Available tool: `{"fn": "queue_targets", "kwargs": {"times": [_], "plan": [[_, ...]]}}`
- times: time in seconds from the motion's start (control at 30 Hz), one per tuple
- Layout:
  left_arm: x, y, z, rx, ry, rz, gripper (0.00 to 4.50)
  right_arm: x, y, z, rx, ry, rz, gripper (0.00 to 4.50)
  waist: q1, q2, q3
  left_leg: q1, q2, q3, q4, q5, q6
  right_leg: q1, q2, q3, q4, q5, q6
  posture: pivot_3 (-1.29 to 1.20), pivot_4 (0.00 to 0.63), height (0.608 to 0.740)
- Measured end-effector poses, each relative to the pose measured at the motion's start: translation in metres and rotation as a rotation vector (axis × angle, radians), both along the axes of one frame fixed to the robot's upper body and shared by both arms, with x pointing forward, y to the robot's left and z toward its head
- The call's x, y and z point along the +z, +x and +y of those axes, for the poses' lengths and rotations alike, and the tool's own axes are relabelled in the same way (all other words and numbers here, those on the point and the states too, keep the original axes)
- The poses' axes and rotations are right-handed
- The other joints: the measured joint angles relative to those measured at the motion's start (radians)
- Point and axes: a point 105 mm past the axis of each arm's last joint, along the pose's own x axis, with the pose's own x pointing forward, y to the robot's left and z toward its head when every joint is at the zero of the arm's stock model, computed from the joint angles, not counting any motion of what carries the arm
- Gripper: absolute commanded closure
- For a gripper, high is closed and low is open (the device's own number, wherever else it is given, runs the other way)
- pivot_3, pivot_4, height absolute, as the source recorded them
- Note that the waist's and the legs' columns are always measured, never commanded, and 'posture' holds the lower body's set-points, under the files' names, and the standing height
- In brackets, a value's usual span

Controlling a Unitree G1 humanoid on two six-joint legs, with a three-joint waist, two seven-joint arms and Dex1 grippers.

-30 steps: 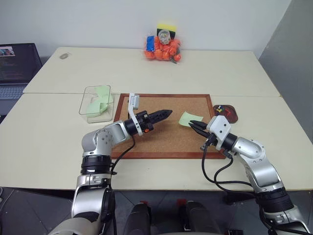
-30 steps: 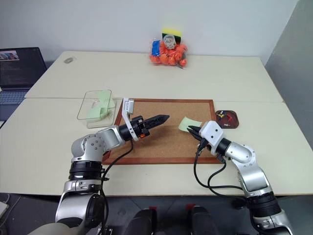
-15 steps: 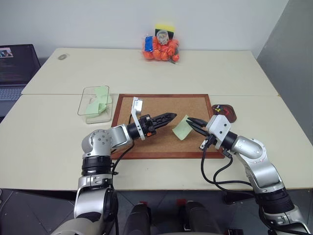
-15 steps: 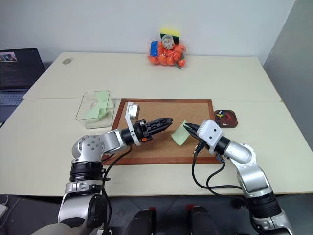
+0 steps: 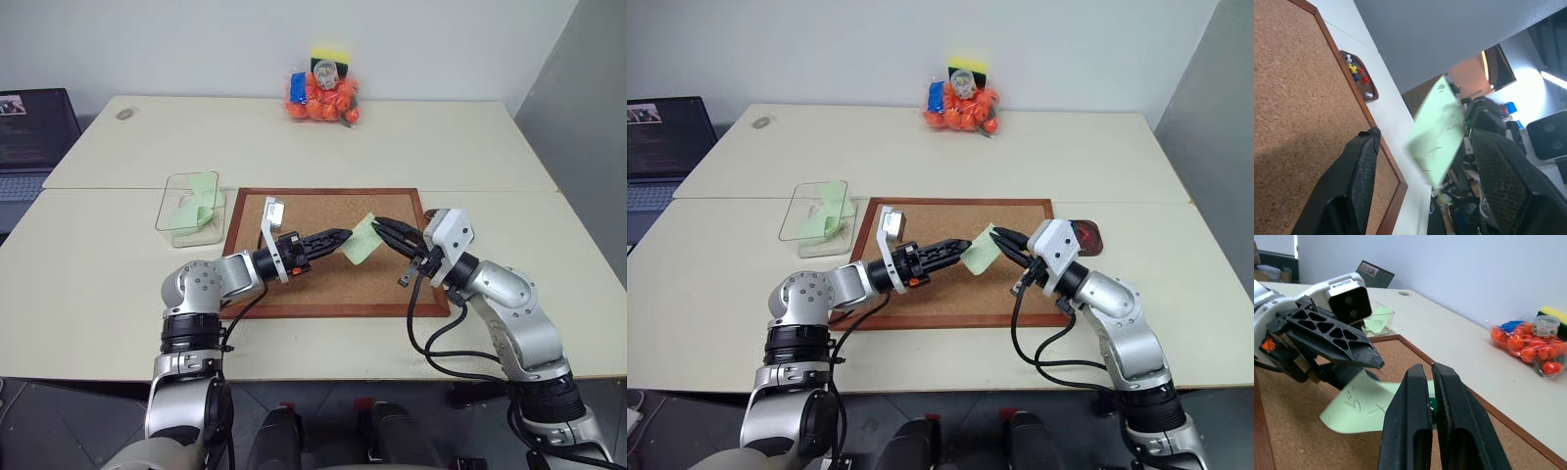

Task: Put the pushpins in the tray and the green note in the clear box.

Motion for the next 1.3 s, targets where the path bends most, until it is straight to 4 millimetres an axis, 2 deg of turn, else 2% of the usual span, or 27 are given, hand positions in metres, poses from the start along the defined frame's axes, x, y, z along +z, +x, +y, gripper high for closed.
{"fn": "queue_targets", "kwargs": {"times": [0.3,0.37,0.43,0.6,0.83,1.3], "plan": [[0.001,-0.001,-0.011,-0.009,-0.039,0.015,1.4,0.004,0.0,0.004,-0.002,0.039,0.016,4.5,0.0,0.0,0.0,0.0,0.0,0.0,0.0,0.0,0.0,0.0,0.0,0.0,0.0,0.0,0.0,0.0,0.15,0.74],[0.003,-0.001,-0.014,-0.013,-0.045,0.011,1.76,0.006,0.0,0.005,-0.003,0.045,0.012,4.5,0.0,0.0,0.0,0.0,0.0,0.0,0.0,0.0,0.0,0.0,0.0,0.0,0.0,0.0,0.0,0.0,0.15,0.74],[0.004,0.0,-0.015,-0.009,-0.042,0.005,1.92,0.008,0.001,0.006,-0.007,0.053,0.004,4.5,0.0,0.0,0.0,0.0,0.0,0.0,0.0,0.0,0.0,0.0,0.0,0.0,0.0,0.0,0.0,0.0,0.15,0.74],[0.005,0.001,-0.015,0.003,-0.039,0.0,3.11,0.009,0.003,0.006,-0.016,0.055,0.0,4.5,0.0,0.0,0.0,0.0,0.0,0.0,0.0,0.0,0.0,0.0,0.0,0.0,0.0,0.0,0.0,0.0,0.15,0.74],[0.007,0.003,-0.014,0.011,-0.041,-0.009,4.46,0.008,0.004,0.006,-0.021,0.052,0.003,4.5,0.0,0.0,0.0,0.0,0.0,0.0,0.0,0.0,0.0,0.0,0.0,0.0,0.0,0.0,0.0,0.0,0.15,0.74],[0.006,0.009,-0.013,0.056,-0.016,-0.024,4.46,0.003,0.007,0.005,-0.029,0.04,0.019,4.5,0.0,0.0,0.0,0.0,0.0,0.0,0.0,0.0,0.0,0.0,0.0,0.0,0.0,0.0,0.0,0.0,0.15,0.74]]}}
